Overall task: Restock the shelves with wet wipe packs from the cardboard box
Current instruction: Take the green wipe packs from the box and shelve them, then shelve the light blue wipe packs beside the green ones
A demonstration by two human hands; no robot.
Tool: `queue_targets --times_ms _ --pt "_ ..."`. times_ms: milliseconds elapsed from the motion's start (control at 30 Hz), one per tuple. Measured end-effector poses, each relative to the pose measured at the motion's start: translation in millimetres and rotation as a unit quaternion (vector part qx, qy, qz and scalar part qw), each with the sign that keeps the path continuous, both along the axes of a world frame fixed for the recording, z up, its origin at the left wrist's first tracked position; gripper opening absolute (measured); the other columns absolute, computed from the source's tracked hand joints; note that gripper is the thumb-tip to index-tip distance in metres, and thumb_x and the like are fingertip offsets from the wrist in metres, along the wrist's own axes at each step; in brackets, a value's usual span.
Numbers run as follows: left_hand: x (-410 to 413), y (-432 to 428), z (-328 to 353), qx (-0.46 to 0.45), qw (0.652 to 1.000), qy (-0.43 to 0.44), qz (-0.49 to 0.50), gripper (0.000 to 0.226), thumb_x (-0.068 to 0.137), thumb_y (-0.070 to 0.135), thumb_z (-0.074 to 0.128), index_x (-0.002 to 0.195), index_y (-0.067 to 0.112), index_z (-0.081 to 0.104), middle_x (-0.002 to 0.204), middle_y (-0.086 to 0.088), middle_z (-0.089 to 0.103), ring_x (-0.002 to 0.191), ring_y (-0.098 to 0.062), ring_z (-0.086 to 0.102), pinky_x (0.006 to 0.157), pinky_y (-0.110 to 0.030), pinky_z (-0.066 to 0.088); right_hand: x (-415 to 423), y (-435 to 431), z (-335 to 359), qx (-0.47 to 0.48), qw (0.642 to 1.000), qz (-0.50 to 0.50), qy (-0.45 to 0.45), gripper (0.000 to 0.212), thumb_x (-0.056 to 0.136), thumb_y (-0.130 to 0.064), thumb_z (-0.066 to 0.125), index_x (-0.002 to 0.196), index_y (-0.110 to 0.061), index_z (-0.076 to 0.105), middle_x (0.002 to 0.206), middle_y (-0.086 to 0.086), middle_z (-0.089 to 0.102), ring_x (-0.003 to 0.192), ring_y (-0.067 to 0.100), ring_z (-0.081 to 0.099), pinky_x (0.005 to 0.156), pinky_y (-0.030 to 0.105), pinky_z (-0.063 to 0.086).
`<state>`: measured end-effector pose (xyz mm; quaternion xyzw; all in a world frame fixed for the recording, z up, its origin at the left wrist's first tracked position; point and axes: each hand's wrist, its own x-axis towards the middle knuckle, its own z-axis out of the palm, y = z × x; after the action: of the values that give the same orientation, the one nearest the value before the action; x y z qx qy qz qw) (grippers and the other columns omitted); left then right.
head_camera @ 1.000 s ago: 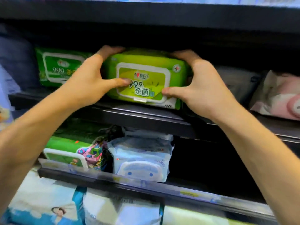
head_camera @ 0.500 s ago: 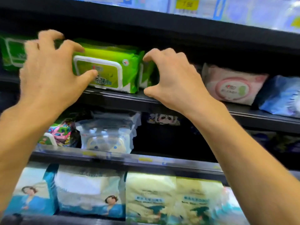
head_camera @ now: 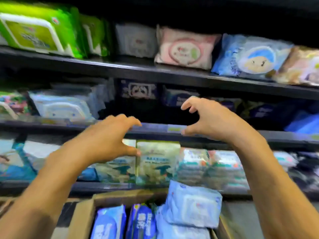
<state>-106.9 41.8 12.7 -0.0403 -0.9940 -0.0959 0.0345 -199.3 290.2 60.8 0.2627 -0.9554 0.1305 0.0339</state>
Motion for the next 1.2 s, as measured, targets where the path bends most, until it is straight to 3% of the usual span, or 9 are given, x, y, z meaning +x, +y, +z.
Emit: queue_targets --times_ms 100,300,500,600,667,800,933,1100,1200 --pt "-32 45 -19 -0.008 0.987 -0.151 -0.062 0.071 0.073 0.055 0.08 0.135 0.034 0.051 0.124 0.012 0.058 0.114 -0.014 0.058 0.099 -0.032 0.046 -8 34 -34 0.027 0.995 0.014 -0.099 0.065 0.07 -0.04 0.09 0.126 -0.032 0.058 0.126 -0.004 0.064 0.113 0.02 0.062 0.1 0.039 0.05" --pt "-58 83 -66 -0.048 0.955 -0.286 -0.057 0.078 0.072 0.046 0.086 0.139 0.021 0.052 0.127 -0.001 0.06 0.099 -0.02 0.057 0.097 -0.032 0.048 -7 52 -98 0.141 0.963 0.063 -0.219 0.074 0.076 -0.032 0.089 0.139 -0.022 0.052 0.137 0.004 0.057 0.113 0.022 0.058 0.095 0.031 0.046" --pt "-36 93 -120 -0.002 0.962 -0.269 -0.037 0.084 0.074 0.058 0.079 0.142 0.024 0.045 0.134 0.002 0.059 0.116 -0.02 0.058 0.098 -0.032 0.046 -10 64 -110 0.143 0.955 0.053 -0.256 0.075 0.076 -0.036 0.089 0.141 -0.028 0.051 0.14 0.0 0.054 0.113 0.024 0.057 0.101 0.04 0.05" --pt "-26 109 -156 0.187 0.942 -0.278 0.006 0.049 0.077 0.052 0.08 0.117 0.032 0.059 0.109 0.017 0.067 0.095 0.0 0.065 0.082 -0.019 0.048 -10 72 -106 0.141 0.956 0.055 -0.25 0.075 0.075 -0.038 0.089 0.139 -0.028 0.052 0.134 0.0 0.057 0.114 0.024 0.06 0.101 0.04 0.051" --pt "-21 126 -179 0.283 0.915 -0.287 0.014 0.04 0.08 0.049 0.079 0.113 0.035 0.063 0.101 0.024 0.067 0.087 0.01 0.065 0.077 -0.011 0.048 -10 79 -105 0.144 0.956 0.054 -0.249 0.074 0.074 -0.039 0.089 0.138 -0.028 0.053 0.131 -0.001 0.057 0.114 0.024 0.061 0.101 0.04 0.051" --pt "-10 151 -223 0.414 0.873 -0.237 0.102 0.039 0.075 0.05 0.083 0.106 0.043 0.06 0.108 0.025 0.066 0.101 0.001 0.063 0.093 -0.023 0.051 -10 92 -98 0.137 0.957 0.039 -0.253 0.073 0.073 -0.039 0.09 0.136 -0.027 0.055 0.128 -0.001 0.059 0.108 0.023 0.065 0.098 0.041 0.054" --pt "-8 160 -244 0.406 0.875 -0.195 0.175 0.09 0.041 0.089 0.073 0.116 0.04 0.064 0.118 0.015 0.069 0.116 -0.02 0.062 0.106 -0.043 0.045 -7 93 -87 0.13 0.962 0.044 -0.236 0.073 0.075 -0.04 0.089 0.137 -0.027 0.055 0.124 -0.005 0.054 0.112 0.023 0.06 0.099 0.041 0.052" --pt "-14 158 -241 0.427 0.869 -0.173 0.178 0.093 0.022 0.093 0.072 0.096 0.038 0.066 0.115 0.007 0.072 0.114 -0.022 0.064 0.104 -0.042 0.047 -3 85 -80 0.125 0.961 0.059 -0.237 0.07 0.076 -0.041 0.088 0.136 -0.03 0.055 0.124 -0.007 0.051 0.113 0.021 0.057 0.099 0.039 0.05" --pt "-14 163 -233 0.429 0.872 -0.164 0.171 0.08 0.021 0.085 0.076 0.086 0.04 0.061 0.108 0.006 0.072 0.107 -0.019 0.065 0.101 -0.038 0.049 -2 84 -80 0.131 0.96 0.055 -0.242 0.07 0.076 -0.04 0.088 0.137 -0.03 0.054 0.126 -0.007 0.051 0.114 0.021 0.057 0.101 0.04 0.05"
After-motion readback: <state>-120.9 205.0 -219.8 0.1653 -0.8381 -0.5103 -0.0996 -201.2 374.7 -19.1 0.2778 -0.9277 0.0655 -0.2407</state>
